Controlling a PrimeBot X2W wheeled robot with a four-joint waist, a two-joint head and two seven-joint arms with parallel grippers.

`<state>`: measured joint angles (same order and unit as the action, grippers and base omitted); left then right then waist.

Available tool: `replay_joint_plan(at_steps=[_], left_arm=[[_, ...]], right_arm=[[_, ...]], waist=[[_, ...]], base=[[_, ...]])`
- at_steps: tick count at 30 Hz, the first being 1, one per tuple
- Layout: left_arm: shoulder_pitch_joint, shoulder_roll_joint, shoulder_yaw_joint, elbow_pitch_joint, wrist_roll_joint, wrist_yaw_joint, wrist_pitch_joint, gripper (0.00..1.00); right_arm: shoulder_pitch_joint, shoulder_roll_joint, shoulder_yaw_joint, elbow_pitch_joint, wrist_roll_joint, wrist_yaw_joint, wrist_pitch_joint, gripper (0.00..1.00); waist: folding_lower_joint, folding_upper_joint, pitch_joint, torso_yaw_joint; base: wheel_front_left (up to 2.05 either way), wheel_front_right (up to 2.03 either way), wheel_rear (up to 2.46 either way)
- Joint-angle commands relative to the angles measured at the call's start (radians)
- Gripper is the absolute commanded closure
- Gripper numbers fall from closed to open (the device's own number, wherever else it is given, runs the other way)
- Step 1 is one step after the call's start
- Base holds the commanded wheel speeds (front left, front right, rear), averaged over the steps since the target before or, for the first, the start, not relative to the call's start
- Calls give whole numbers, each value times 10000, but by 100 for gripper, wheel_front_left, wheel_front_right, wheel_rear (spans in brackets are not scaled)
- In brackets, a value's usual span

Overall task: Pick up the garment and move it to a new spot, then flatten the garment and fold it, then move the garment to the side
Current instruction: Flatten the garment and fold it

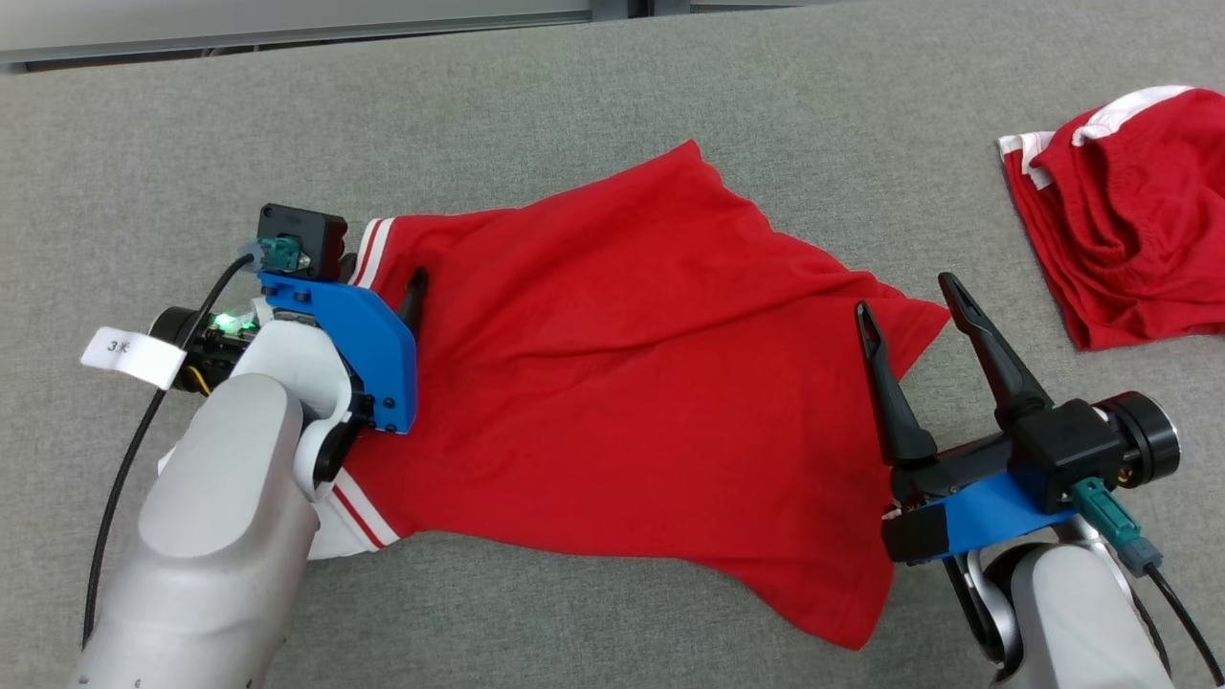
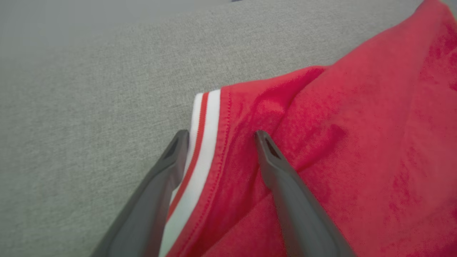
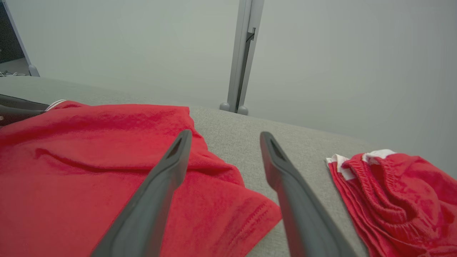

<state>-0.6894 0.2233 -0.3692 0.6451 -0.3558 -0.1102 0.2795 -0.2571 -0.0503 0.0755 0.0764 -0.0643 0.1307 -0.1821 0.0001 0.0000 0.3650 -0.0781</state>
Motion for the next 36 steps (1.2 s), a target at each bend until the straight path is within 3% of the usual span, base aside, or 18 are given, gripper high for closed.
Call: replay_joint_plan(at_steps=[1,7,8,9,10,11,16,28,36], left_arm=[[-254,34,-97,287,-94,-62,182,0],[-606,-43,-578,1103,-191,-164,531,0],[-625,-78,-693,1159,-213,-180,540,22],[-656,-107,-819,1185,-258,-201,500,60],[-694,-133,-934,1183,-310,-214,433,89],[-737,-160,-1012,1175,-330,-222,340,100],[-1275,-142,-1044,1027,-446,-206,-719,100],[-2445,-78,382,1848,-779,1429,-3793,100],[-2951,183,1249,2569,-1202,1914,-5090,100]], right_arm=[[-139,-4,38,-58,-25,1,-44,0],[-224,-4,130,-118,61,1,-56,0],[-231,-3,116,-115,63,1,-69,0],[-231,-4,89,-104,57,1,-76,0],[-231,-4,73,-97,46,1,-83,0],[-221,-3,65,-98,42,1,-91,0],[-228,-4,29,-135,54,1,-115,0],[-426,-4,-5,-192,90,1,-161,0],[-535,-4,-148,-89,180,1,-237,0]], waist=[[-1,0,60,-32],[-1,0,298,-113],[-1,0,321,-108],[-1,0,344,-100],[-1,0,364,-91],[-1,0,381,-83],[-1,0,474,-50],[-1,0,831,-163],[-1,0,1000,-275]], base=[[0,0,0],[0,0,0],[0,0,0],[0,0,0],[0,0,0],[0,0,0],[0,0,0],[0,0,0],[0,0,0]])
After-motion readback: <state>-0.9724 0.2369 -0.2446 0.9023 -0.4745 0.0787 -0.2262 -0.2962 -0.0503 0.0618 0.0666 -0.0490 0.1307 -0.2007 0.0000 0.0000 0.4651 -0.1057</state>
